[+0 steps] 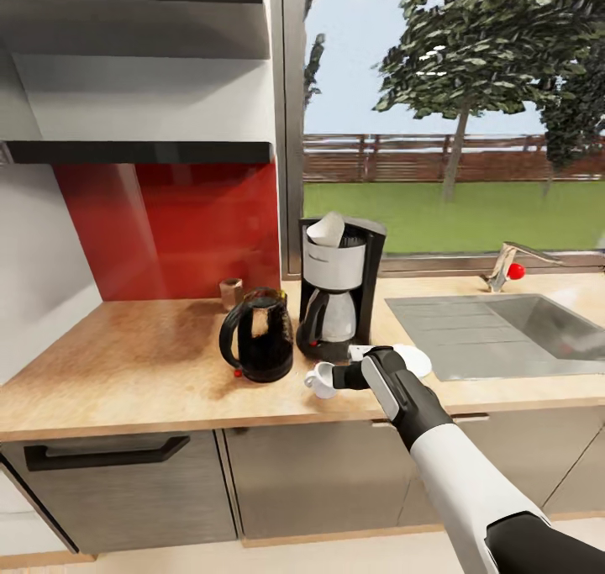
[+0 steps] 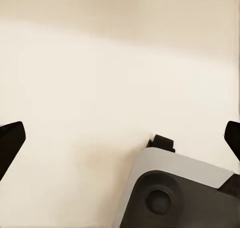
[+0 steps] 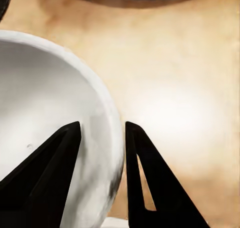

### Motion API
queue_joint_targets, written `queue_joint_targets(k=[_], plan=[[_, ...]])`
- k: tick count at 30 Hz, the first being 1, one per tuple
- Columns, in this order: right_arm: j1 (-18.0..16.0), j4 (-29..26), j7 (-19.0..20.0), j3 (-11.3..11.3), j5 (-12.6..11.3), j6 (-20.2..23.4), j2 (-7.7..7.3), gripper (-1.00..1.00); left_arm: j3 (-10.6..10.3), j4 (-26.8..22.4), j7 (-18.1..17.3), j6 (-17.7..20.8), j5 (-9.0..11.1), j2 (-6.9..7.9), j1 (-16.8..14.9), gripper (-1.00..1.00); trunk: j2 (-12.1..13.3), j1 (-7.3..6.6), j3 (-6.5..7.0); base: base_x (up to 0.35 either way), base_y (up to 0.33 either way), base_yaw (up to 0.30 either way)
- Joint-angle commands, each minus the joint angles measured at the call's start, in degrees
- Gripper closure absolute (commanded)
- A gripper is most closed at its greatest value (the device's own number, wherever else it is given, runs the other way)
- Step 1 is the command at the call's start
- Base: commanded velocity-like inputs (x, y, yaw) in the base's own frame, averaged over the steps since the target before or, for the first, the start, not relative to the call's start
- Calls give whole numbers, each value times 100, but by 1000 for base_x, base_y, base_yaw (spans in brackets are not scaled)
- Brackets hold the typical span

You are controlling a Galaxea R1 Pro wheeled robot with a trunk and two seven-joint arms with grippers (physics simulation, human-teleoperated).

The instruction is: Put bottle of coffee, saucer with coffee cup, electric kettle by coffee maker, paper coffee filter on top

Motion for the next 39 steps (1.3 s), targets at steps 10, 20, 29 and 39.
queue_joint_targets(k=[10, 20, 29, 39], plan=[[-4, -3, -53, 11, -66, 12, -6, 100, -47, 4, 21, -19, 57, -2, -4, -100, -6, -2, 86, -135, -198, 0], [-4, 1, -53, 11, -66, 11, -8, 100, -41, 4, 21, -19, 63, -2, -3, -100, -6, -2, 180, 15, -278, 0], [-4, 0, -47, 9, -65, 14, -9, 100, -40, 4, 21, -19, 61, -2, -3, -100, -6, -2, 219, 184, -248, 0], [-4, 1, -53, 12, -64, 13, -9, 100, -40, 4, 21, -19, 59, -2, -1, -100, -6, -2, 220, 224, -230, 0]])
